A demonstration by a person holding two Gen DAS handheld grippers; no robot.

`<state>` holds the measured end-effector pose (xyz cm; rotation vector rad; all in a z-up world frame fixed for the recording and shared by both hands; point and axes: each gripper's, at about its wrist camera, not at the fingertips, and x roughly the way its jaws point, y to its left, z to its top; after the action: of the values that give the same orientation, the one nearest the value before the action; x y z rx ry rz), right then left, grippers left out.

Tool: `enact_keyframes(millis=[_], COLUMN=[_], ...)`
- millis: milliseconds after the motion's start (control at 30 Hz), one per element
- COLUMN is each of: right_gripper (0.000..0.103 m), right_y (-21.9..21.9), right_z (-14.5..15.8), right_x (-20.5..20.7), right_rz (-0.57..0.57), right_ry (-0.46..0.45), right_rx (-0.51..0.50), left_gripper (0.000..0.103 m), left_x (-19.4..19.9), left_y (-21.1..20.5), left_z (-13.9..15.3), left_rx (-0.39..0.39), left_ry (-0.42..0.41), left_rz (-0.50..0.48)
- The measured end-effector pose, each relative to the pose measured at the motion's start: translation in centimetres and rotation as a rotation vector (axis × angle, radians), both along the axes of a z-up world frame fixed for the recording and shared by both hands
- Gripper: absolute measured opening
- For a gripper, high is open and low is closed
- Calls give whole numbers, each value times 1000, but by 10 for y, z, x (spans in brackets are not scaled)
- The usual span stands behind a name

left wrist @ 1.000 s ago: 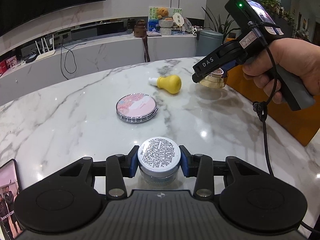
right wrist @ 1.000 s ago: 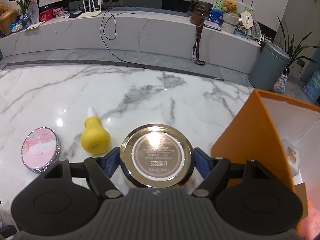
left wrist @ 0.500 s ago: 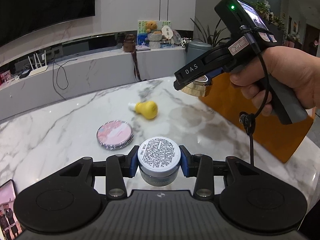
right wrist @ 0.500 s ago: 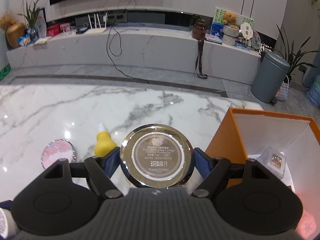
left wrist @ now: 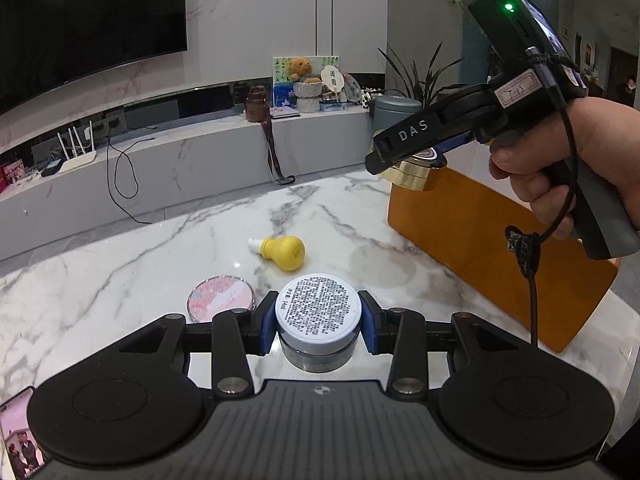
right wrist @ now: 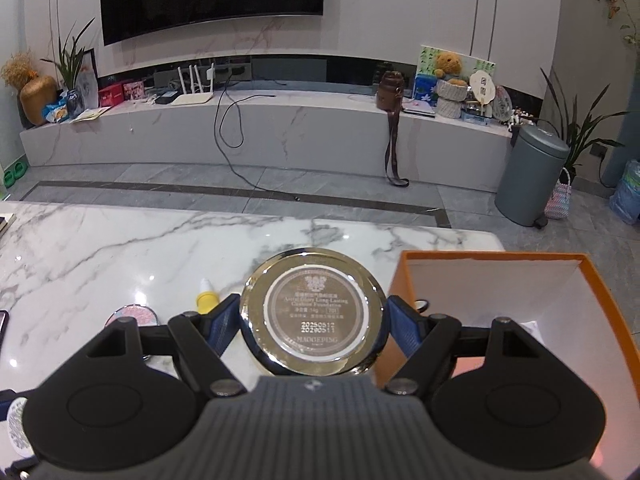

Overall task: Organize rigid objects
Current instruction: 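Lift and carry the white jar and gold compact toward the orange box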

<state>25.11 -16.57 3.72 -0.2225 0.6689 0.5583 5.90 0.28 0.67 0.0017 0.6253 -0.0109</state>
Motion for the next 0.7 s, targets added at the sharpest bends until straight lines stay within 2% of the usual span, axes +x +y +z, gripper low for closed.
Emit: enact_keyframes(millis=[333,567,700], right_gripper=[76,76,76], right_y=[-32,-71,-93], right_z=[21,33,35], right_x=[-3,1,6], right_rz=[-40,-124,-172], right_ry=[-28,-44,-59], right_rx=[61,107,88], left_gripper=[46,46,46], left_x=[4,14,24], left_y=[-12,-21,-36], left_z=[1,19,28], left_rx=[20,10,5], left_ry=[26,12,3], left_rz=[-29,-24,-44])
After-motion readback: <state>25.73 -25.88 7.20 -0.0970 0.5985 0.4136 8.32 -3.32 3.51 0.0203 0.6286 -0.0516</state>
